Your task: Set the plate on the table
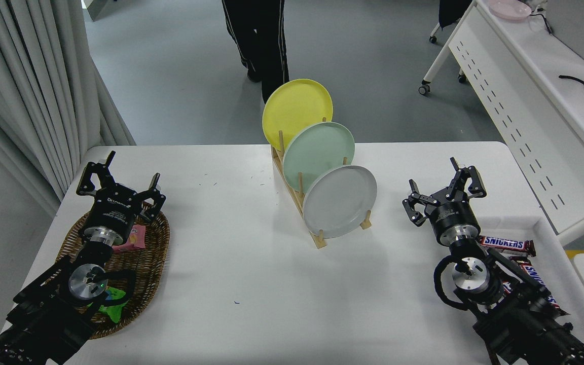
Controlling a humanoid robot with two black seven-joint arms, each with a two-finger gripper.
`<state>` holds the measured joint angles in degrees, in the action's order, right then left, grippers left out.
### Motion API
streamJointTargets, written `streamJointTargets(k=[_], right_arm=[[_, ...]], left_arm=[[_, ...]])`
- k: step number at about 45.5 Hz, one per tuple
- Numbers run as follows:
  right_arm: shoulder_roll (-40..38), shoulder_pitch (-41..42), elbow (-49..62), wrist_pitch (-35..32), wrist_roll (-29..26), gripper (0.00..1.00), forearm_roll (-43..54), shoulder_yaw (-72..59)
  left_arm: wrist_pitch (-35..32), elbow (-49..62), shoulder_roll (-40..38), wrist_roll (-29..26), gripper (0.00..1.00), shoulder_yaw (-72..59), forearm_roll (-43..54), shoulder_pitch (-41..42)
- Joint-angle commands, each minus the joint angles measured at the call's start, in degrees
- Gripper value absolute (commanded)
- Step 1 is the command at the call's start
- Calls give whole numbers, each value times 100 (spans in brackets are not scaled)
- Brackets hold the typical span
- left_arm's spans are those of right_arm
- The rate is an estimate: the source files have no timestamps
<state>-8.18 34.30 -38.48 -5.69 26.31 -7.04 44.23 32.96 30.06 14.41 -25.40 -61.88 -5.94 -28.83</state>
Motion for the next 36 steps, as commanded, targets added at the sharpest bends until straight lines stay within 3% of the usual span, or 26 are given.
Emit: streamJointTargets(k=[1,15,24,36], right_arm=[[-333,639,-194,577,-12,99,-1097,-1942],[-931,1105,-871,736,-12,99,-1159,-2699],[-1493,1861,-1601,736,-12,99,-1177,-4246],[-1889,2634,-2761,753,-3,99,-1247,-4888]], left_arm=[[0,0,0,0,100,-8,-4,0],[0,0,0,0,100,1,-4,0],[0,0,0,0,100,1,5,0],[0,0,0,0,100,-8,5,0]])
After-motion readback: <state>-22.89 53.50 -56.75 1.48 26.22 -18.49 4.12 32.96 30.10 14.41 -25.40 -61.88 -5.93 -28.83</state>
